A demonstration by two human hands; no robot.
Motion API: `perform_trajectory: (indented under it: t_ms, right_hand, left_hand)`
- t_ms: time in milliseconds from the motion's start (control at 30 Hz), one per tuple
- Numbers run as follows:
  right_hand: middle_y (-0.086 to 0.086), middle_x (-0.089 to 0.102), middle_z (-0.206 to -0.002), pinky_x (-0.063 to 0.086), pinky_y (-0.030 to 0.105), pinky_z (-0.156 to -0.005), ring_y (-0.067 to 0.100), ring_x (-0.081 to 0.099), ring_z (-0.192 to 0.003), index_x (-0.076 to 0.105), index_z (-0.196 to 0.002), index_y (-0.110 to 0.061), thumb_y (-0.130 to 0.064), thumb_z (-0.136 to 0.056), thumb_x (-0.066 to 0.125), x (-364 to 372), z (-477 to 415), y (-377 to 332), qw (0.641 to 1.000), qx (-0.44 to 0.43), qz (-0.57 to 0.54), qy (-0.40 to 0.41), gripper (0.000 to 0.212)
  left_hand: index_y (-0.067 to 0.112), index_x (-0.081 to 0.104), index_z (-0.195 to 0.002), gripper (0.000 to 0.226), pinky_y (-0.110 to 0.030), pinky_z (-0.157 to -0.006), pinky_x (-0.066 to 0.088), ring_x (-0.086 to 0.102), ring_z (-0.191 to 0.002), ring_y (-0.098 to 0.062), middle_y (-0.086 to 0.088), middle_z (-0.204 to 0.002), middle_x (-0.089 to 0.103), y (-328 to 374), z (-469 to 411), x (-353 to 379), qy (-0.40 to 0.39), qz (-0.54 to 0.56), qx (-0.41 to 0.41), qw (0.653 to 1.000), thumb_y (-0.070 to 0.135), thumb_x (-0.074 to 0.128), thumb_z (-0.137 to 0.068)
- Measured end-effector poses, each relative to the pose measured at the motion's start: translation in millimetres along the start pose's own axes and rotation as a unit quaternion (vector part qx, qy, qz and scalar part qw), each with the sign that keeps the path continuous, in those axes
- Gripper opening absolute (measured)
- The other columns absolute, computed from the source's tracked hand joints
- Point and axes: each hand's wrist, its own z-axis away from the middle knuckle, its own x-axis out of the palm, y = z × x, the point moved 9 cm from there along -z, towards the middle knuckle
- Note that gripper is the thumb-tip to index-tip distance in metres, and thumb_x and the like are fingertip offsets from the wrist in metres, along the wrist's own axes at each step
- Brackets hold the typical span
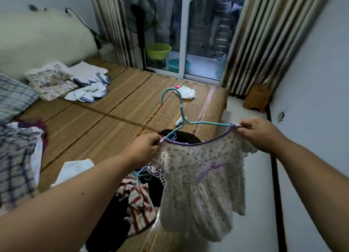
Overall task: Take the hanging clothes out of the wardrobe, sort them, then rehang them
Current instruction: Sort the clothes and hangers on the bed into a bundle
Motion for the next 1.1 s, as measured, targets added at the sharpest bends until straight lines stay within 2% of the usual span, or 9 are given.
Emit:
perform_trajectory:
  t_ms: [167,333,433,567,667,767,867,967,1100]
  right_hand:
    - [-0.015,0.047,-0.069,0.031,0.022,-0.054,0.005,0.044,-0.066,0.063,-0.085,-0.027,-0.02,-0.095,0.052,8,-14,26,0.999,0.024,0.002,0.024,0.016]
    - [-0.008,0.06,-0.077,0.032,0.022,-0.055,0.008,0.051,-0.07,0.063,-0.081,-0.034,-0.019,-0.094,0.054,43,-48,54,0.999,0.026,-0.015,-0.015,0.021]
    - [-0.006,0.062,-0.078,0.034,0.023,-0.055,0.01,0.054,-0.072,0.062,-0.079,-0.041,-0.02,-0.093,0.055,77,-94,79,0.998,0.024,-0.016,-0.057,0.026]
    - [0.0,0.066,-0.082,0.039,0.027,-0.057,0.019,0.058,-0.075,0.074,-0.098,-0.021,-0.019,-0.092,0.059,129,-180,105,0.995,-0.004,-0.006,-0.097,0.017]
    - [0.002,0.069,-0.08,0.04,0.029,-0.057,0.018,0.059,-0.072,0.075,-0.097,-0.022,-0.023,-0.091,0.06,175,-241,121,0.988,-0.018,0.023,-0.154,0.016]
    - [-0.003,0.064,-0.068,0.034,0.026,-0.052,0.015,0.053,-0.065,0.074,-0.087,-0.026,-0.025,-0.09,0.061,220,-296,119,0.979,-0.055,0.035,-0.192,0.013]
    - [0.001,0.066,-0.079,0.032,0.024,-0.052,0.015,0.051,-0.072,0.074,-0.094,-0.023,-0.025,-0.091,0.061,267,-335,110,0.971,-0.093,0.052,-0.212,0.014]
    - [-0.002,0.061,-0.071,0.03,0.023,-0.049,0.015,0.053,-0.064,0.074,-0.098,-0.022,-0.027,-0.091,0.06,320,-369,104,0.965,-0.11,0.055,-0.231,0.016]
    - [0.002,0.066,-0.072,0.037,0.025,-0.052,0.019,0.06,-0.067,0.073,-0.1,-0.021,-0.027,-0.092,0.058,393,-402,97,0.963,-0.115,0.022,-0.241,0.018]
  left_hand:
    - [0.023,0.057,-0.093,0.007,-0.024,-0.064,0.032,0.055,-0.081,-0.018,0.002,-0.085,0.058,1,-5,36,-0.011,-0.026,0.02,0.999,0.021,0.05,-0.095]
    - [0.018,0.053,-0.09,0.004,-0.032,-0.067,0.035,0.056,-0.091,-0.028,-0.009,-0.095,0.061,-19,-22,71,-0.023,-0.032,0.002,0.999,0.02,0.052,-0.092]
    - [0.019,0.056,-0.095,0.006,-0.03,-0.064,0.032,0.051,-0.084,-0.023,-0.001,-0.087,0.054,-42,-53,93,-0.038,-0.009,-0.041,0.998,0.018,0.051,-0.092]
    - [0.012,0.042,-0.084,0.008,-0.032,-0.062,0.026,0.044,-0.08,-0.023,-0.002,-0.078,0.043,-80,-105,128,-0.049,0.021,-0.129,0.99,0.01,0.044,-0.092]
    - [0.014,0.042,-0.082,0.011,-0.033,-0.064,0.03,0.053,-0.089,-0.033,-0.017,-0.089,0.052,-119,-140,154,-0.031,0.079,-0.208,0.974,0.008,0.044,-0.091]
    - [0.005,0.049,-0.089,0.006,-0.032,-0.063,0.024,0.054,-0.098,-0.037,-0.026,-0.105,0.056,-152,-163,172,-0.007,0.117,-0.274,0.955,0.007,0.043,-0.092]
    - [0.002,0.056,-0.104,0.019,-0.031,-0.065,0.029,0.055,-0.099,-0.033,-0.024,-0.112,0.058,-187,-178,172,0.047,0.107,-0.325,0.938,0.007,0.045,-0.09]
    - [0.007,0.058,-0.098,0.017,-0.035,-0.072,0.04,0.057,-0.098,-0.037,-0.024,-0.103,0.063,-229,-191,169,0.091,0.063,-0.354,0.929,0.008,0.046,-0.086]
    - [0.011,0.053,-0.086,0.01,-0.034,-0.063,0.029,0.053,-0.087,-0.037,-0.024,-0.096,0.059,-281,-208,174,0.114,0.045,-0.385,0.915,0.007,0.044,-0.086]
